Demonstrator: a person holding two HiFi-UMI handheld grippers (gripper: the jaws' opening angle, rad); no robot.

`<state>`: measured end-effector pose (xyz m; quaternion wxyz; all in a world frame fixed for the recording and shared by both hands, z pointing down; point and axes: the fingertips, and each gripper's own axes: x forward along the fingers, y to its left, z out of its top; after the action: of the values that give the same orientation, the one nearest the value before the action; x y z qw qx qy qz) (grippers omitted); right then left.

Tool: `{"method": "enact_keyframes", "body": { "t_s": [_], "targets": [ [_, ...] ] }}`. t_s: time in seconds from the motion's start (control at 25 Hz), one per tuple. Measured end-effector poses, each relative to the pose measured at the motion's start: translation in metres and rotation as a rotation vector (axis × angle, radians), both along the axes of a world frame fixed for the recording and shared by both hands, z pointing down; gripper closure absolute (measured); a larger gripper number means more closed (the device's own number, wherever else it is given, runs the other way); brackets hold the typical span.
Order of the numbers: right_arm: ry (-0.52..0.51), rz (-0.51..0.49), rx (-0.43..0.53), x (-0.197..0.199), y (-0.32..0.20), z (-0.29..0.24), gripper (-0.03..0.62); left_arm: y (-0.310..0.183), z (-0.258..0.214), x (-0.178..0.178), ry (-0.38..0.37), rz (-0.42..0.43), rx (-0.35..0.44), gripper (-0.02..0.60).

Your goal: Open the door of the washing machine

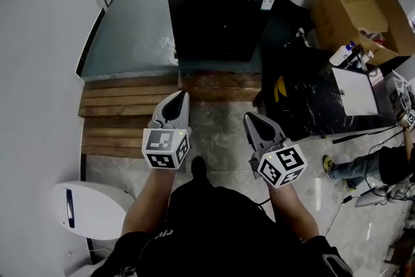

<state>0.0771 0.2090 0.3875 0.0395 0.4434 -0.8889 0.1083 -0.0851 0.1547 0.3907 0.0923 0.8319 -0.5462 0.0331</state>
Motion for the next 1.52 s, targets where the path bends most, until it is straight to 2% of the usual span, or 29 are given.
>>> {"method": "enact_keyframes", "body": {
  "t_s": [0.32,0.6,0.76,1.16,1.36,1.52],
  "targets": [
    [0.004,0.002,-0.041,-0.034,-0.084,0.003,0.599,-0.081,-0.005,-0.021,0.022,0.035,-0.011,0.573],
    [-0.015,-0.012,-0.039,-0.067,-0.126,0.0,0.599,-0.12,0.001,-0.055,0.044,0.019,-0.04,0.572],
    [-0.01,-0.037,-0.041,-0.077,-0.144,0.0,0.599,-0.138,0.003,-0.059,0.055,0.021,-0.046,0.572],
    [-0.036,-0.049,-0.085,-0.067,-0.212,0.021,0.599,-0.2,0.013,-0.05,0.034,0.01,-0.067,0.574],
    [-0.05,-0.071,-0.087,-0.055,-0.269,0.023,0.599,-0.253,0.015,-0.039,0.023,-0.009,-0.072,0.572],
    [-0.053,-0.082,-0.101,-0.036,-0.317,0.026,0.599,-0.301,0.014,-0.016,0.015,-0.003,-0.078,0.572]
  ]
}}
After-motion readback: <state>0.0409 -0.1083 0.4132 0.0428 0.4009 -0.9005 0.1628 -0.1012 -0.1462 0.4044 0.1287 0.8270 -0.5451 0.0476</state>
